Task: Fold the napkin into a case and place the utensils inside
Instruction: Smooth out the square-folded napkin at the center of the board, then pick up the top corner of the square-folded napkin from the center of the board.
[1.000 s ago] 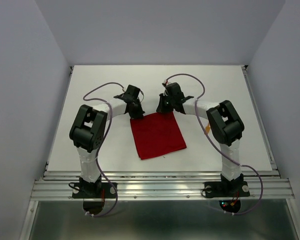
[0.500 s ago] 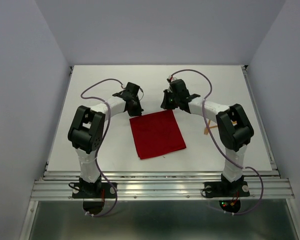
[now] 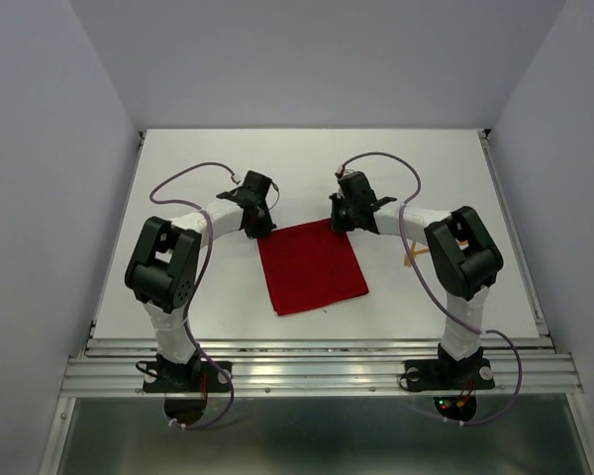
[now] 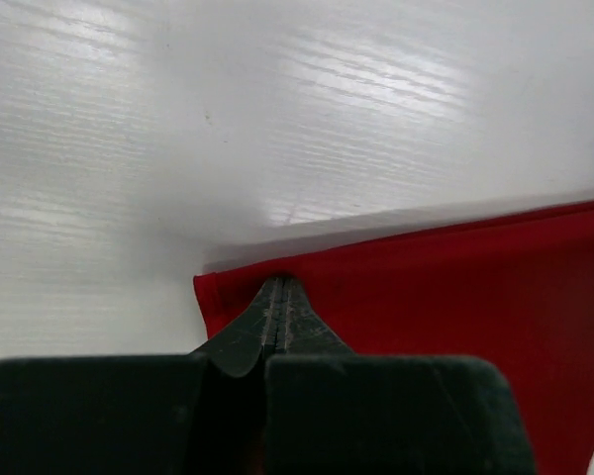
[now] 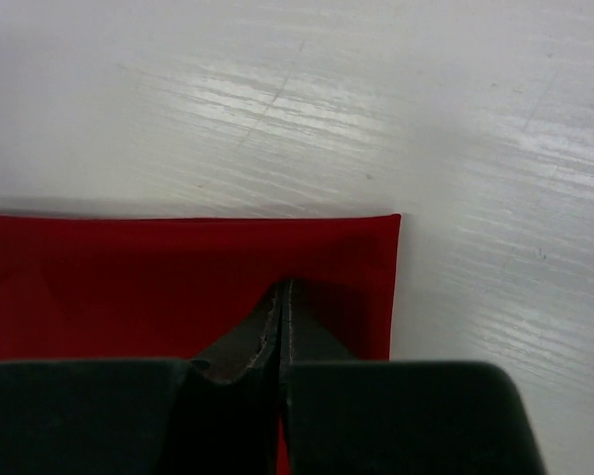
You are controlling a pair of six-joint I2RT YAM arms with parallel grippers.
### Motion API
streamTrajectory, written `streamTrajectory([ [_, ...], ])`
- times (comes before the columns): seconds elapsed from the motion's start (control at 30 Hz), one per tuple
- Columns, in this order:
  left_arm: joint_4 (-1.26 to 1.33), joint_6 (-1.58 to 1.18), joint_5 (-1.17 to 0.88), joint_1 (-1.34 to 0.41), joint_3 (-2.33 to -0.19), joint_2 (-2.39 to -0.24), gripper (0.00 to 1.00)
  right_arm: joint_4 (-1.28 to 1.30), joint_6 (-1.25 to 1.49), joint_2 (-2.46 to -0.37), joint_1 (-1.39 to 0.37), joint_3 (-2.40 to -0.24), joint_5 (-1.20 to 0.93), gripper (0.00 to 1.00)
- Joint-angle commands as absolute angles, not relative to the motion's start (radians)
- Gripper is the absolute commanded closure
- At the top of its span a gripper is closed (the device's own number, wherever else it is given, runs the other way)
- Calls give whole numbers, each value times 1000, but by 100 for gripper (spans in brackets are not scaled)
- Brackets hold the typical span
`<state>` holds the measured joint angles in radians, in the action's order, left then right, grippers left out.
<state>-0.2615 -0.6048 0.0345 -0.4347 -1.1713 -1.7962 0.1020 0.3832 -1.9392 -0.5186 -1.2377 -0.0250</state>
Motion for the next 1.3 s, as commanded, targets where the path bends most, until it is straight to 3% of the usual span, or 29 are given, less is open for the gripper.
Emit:
streamTrajectory([
  [0.0, -296, -583, 124, -433, -1183, -1850, 100, 112, 338, -1924, -522, -1264, 31, 99],
  [0.23, -327, -583, 141, -433, -1221, -1850, 100, 144, 291, -1718, -522, -1213, 2, 97],
  [0.4, -365, -578, 127, -423, -1239, -1732, 100, 179, 314, -1582, -619, -1125, -29, 91],
  [0.6, -426, -565, 115, -377, -1213, -1571, 99, 213, 367, -1486, -843, -1051, 80, 75],
  [0.67, -448, -551, 89, -338, -1187, -1514, 90, 219, 385, -1480, -924, -1025, 122, 70],
  [0.83, -460, -523, 32, -243, -1129, -1414, 78, 218, 391, -1523, -1089, -1019, 192, 62],
  [1.27, -433, -497, 6, -190, -1075, -1368, 67, 279, 334, -1761, -1272, -1154, 331, 50],
])
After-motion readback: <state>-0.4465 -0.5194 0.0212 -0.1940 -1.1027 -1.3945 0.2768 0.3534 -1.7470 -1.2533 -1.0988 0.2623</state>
